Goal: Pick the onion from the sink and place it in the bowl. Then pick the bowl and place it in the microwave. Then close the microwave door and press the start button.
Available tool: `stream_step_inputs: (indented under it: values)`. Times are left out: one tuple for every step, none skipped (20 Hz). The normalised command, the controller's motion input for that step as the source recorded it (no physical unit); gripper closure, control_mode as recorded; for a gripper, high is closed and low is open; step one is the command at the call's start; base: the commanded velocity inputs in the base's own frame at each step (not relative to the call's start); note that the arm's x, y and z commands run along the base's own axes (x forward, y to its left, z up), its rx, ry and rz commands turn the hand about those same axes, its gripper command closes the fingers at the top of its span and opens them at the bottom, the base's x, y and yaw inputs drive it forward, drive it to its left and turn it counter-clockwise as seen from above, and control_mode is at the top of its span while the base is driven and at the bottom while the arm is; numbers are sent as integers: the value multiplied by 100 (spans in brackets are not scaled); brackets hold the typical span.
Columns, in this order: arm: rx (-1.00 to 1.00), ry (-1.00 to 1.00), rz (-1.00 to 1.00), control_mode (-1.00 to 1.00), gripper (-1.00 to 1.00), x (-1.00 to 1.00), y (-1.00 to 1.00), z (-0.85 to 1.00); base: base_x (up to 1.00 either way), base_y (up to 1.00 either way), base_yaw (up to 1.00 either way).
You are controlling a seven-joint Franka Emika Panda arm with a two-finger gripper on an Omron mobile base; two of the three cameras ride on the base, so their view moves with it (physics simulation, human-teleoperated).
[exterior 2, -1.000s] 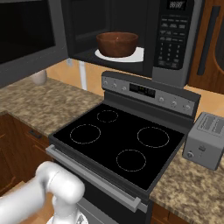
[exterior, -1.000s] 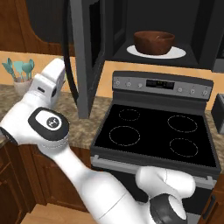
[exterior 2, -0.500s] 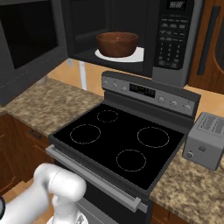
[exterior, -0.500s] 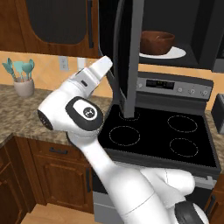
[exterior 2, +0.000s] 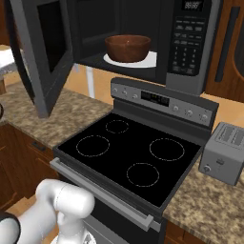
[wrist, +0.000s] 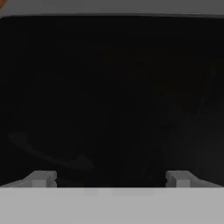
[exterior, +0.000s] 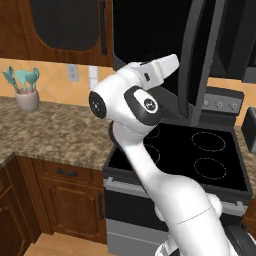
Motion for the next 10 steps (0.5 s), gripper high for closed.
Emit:
stream_step_inputs:
  values:
    - [27,0,0,-100,-100,19,-100,24,0,0,0]
    - [25,0,0,-100,-100,30,-99,14,0,0,0]
    - [24,0,0,-100,-100,34,-96,9,0,0,0]
    - [23,0,0,-100,-100,36,-96,4,0,0,0]
    - [22,0,0,-100,-100,37,-92,1,0,0,0]
    - [22,0,0,-100,-100,35,-91,0,0,0,0]
    - [21,0,1,-100,-100,39,-87,0,0,0,0]
    - [20,0,3,-100,-100,42,-83,0,0,0,0]
    - [19,0,4,-100,-100,54,-81,0,0,0,0]
    - [16,-1,6,-100,-100,47,-85,0,0,0,0]
